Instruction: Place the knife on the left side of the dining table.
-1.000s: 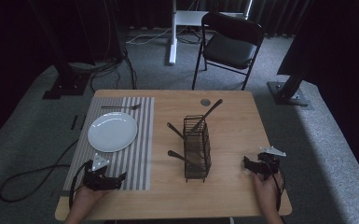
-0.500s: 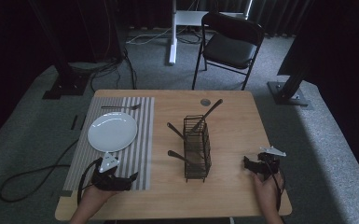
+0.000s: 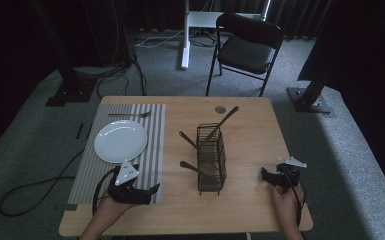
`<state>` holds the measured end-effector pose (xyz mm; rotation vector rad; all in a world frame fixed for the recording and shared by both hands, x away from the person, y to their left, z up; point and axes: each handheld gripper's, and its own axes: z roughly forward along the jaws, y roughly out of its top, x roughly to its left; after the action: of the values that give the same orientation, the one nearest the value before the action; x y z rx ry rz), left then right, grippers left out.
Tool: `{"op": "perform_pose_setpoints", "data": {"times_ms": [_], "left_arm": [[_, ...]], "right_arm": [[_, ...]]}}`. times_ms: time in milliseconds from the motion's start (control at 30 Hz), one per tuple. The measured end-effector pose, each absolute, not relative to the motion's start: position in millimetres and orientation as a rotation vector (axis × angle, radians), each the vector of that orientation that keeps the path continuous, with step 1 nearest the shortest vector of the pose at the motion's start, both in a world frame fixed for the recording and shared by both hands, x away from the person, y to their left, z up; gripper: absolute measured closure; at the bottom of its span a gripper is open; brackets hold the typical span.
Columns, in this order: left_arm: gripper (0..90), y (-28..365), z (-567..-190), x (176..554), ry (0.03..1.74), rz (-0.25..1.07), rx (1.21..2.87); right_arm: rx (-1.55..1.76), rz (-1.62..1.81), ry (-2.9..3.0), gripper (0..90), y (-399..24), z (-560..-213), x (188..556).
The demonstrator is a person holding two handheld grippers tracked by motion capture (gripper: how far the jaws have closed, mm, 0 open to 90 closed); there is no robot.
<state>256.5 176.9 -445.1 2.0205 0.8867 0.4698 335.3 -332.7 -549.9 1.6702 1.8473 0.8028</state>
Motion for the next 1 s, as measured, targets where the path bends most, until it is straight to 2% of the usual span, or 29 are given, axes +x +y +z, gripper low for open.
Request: {"op": "perform_pose_setpoints", "data": {"times_ms": [1000], "left_arm": [[6.8, 119, -401, 258, 0.701, 0.428, 1.978]], "right_arm": [[1.668, 0.803, 1.848, 12.3, -333, -550, 335]]}}
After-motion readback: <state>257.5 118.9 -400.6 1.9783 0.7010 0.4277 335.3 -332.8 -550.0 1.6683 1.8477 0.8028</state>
